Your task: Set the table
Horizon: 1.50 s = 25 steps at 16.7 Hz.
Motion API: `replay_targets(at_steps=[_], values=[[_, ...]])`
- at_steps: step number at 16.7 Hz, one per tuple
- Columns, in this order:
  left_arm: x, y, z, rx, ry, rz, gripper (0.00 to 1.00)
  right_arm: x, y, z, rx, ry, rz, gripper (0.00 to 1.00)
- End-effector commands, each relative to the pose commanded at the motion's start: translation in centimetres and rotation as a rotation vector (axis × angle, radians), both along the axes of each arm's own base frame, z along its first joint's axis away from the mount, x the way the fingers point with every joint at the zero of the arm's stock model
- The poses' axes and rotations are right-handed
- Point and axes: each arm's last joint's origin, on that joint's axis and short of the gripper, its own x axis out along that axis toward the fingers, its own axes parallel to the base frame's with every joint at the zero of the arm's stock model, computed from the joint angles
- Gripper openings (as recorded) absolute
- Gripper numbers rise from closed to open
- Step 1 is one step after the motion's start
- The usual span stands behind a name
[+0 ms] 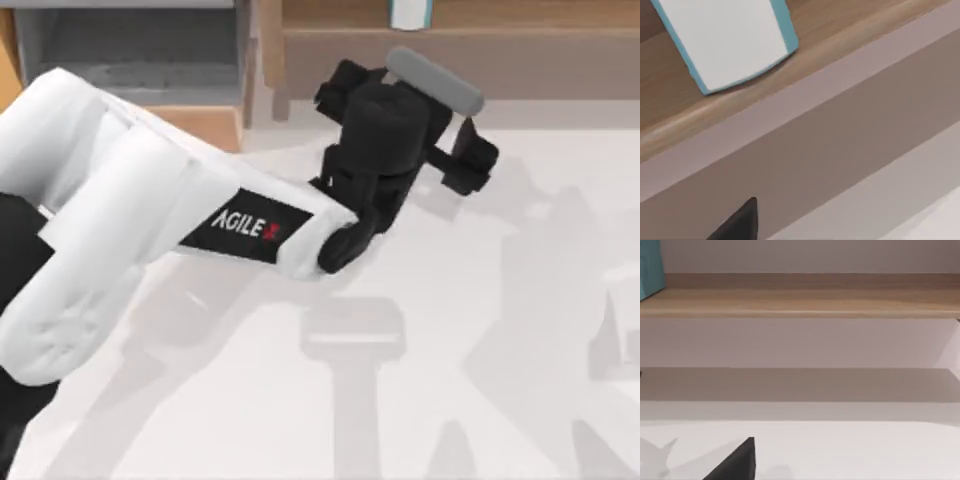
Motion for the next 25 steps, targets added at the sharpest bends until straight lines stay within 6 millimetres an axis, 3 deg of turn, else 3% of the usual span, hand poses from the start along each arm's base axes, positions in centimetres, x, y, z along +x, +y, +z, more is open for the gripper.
replay_targets(at_steps=[4,9,15,21,25], values=[[1.6,-3.9,4.5,-0.219,-0.078,0.215,1.00,0.0,0.0,0.0,0.000,0.000,0.000,1.00],[4.0,-4.0,8.3,-0.361,-0.160,0.406,1.00,0.0,0.0,0.0,0.000,0.000,0.000,1.00],[4.0,-4.0,8.7,-0.369,-0.165,0.410,1.00,0.0,0.0,0.0,0.000,0.000,0.000,1.00],[6.0,-4.0,8.5,-0.366,-0.163,0.415,1.00,0.0,0.0,0.0,0.000,0.000,0.000,1.00],[6.1,-4.0,8.5,-0.366,-0.163,0.415,1.00,0.0,0.0,0.0,0.000,0.000,0.000,1.00]])
